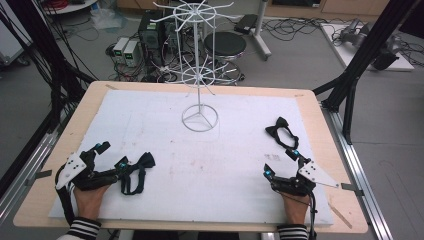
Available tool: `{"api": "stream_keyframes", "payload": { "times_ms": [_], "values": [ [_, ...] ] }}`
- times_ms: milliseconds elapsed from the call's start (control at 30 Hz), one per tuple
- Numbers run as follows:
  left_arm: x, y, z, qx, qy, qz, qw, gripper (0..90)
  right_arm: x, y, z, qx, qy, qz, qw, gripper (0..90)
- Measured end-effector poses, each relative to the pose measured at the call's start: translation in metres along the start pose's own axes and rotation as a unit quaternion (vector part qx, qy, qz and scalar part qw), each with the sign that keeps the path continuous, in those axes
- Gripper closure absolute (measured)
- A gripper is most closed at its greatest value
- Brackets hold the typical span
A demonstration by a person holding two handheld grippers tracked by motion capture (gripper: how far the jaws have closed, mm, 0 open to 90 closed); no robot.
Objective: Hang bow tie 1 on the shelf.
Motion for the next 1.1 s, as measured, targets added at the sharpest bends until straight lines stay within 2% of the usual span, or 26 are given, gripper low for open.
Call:
{"api": "stream_keyframes", "payload": {
  "times_ms": [433,600,800,967,1100],
  "values": [
    [-0.001,0.000,-0.001,0.004,0.005,0.000,1.0000,14.5,-0.002,0.001,0.000,0.001,0.005,0.004,1.0000,3.6],
    [0.000,0.000,0.000,0.006,0.001,0.001,1.0000,14.5,0.000,0.000,0.000,-0.001,-0.003,0.002,1.0000,3.6],
    [-0.001,0.000,-0.001,0.004,0.005,-0.004,1.0000,14.5,-0.001,0.001,0.000,0.003,0.003,0.004,1.0000,3.6],
    [-0.003,0.001,-0.010,-0.011,-0.003,0.000,0.9999,14.5,0.000,0.001,0.000,0.006,0.000,0.003,1.0000,3.6],
    [-0.003,-0.002,-0.023,-0.037,-0.010,0.016,0.9991,14.5,-0.001,0.001,0.000,0.005,0.003,0.004,1.0000,3.6]
  ]
}}
Point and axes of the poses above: each handheld gripper's, and its own axes: y roughly backward along the jaws, z roughly out of its underside, x roughly to its right, the point moved 6 cm from there along -y, roughly forward along the jaws, and after that the axes turned 7 degrees about y, right-handed, at the moved point
